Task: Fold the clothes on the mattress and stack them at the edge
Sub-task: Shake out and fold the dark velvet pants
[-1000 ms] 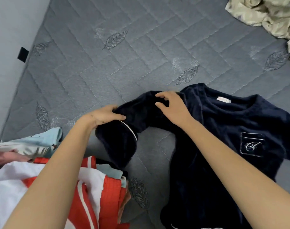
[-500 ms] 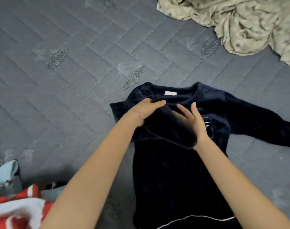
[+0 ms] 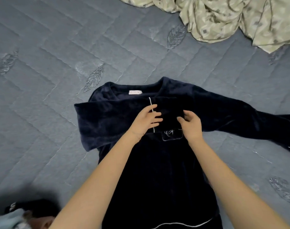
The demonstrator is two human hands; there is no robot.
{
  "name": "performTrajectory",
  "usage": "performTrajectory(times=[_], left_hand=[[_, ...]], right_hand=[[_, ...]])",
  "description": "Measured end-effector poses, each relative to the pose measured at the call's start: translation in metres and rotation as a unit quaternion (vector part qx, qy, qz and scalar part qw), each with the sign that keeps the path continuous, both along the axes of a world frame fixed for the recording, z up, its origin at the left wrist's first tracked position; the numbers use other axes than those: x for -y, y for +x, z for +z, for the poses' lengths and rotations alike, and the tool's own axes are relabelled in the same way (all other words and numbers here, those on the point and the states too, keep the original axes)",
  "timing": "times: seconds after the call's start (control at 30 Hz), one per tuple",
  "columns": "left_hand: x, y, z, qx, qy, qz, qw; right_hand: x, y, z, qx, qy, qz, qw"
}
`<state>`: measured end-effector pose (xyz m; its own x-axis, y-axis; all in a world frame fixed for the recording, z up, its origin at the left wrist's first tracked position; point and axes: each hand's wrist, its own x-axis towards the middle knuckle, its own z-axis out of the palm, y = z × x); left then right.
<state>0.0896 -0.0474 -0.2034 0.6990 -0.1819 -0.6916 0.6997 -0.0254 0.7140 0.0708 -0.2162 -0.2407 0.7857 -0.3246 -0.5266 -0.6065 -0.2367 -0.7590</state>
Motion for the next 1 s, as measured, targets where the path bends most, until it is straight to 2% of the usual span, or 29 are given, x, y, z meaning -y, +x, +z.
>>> performTrajectory(times=[0.07,0.13,0.23,0.3,0.43,0.57,0.77,0.9,1.0], left_hand=[[0.014,-0.005,-0.009,0.064,0.056,-0.061,0.995],[0.032,-0.011,-0.020,0.145,0.149,-0.156,0.966],[0.062,-0.019,-0.036,0.242,0.337,-0.264,0.871],[0.087,-0.021,-0.042,0.270,0.422,-0.302,0.811],[0.137,-0.023,-0.045,0.310,0.483,-0.357,0.737],[0.182,-0.021,-0.051,0.374,0.514,-0.389,0.667],[0.226,-0.017,-0.062,0.381,0.531,-0.427,0.625],[0.234,-0.017,-0.068,0.363,0.534,-0.445,0.620],[0.234,-0.021,-0.068,0.355,0.526,-0.443,0.634]], right_hand=[[0.021,0.002,-0.007,-0.027,-0.007,0.001,1.000],[0.041,0.000,-0.010,-0.044,-0.007,0.012,0.999],[0.076,-0.005,-0.011,-0.030,-0.026,-0.032,0.999],[0.106,-0.010,-0.010,-0.024,-0.059,-0.053,0.997],[0.169,-0.021,-0.010,-0.009,-0.199,-0.003,0.980],[0.232,-0.033,-0.014,-0.091,-0.349,0.108,0.926],[0.311,-0.049,-0.017,-0.124,-0.389,0.053,0.911],[0.354,-0.057,-0.023,-0.138,-0.374,-0.042,0.916],[0.376,-0.063,-0.033,-0.153,-0.298,-0.150,0.930]])
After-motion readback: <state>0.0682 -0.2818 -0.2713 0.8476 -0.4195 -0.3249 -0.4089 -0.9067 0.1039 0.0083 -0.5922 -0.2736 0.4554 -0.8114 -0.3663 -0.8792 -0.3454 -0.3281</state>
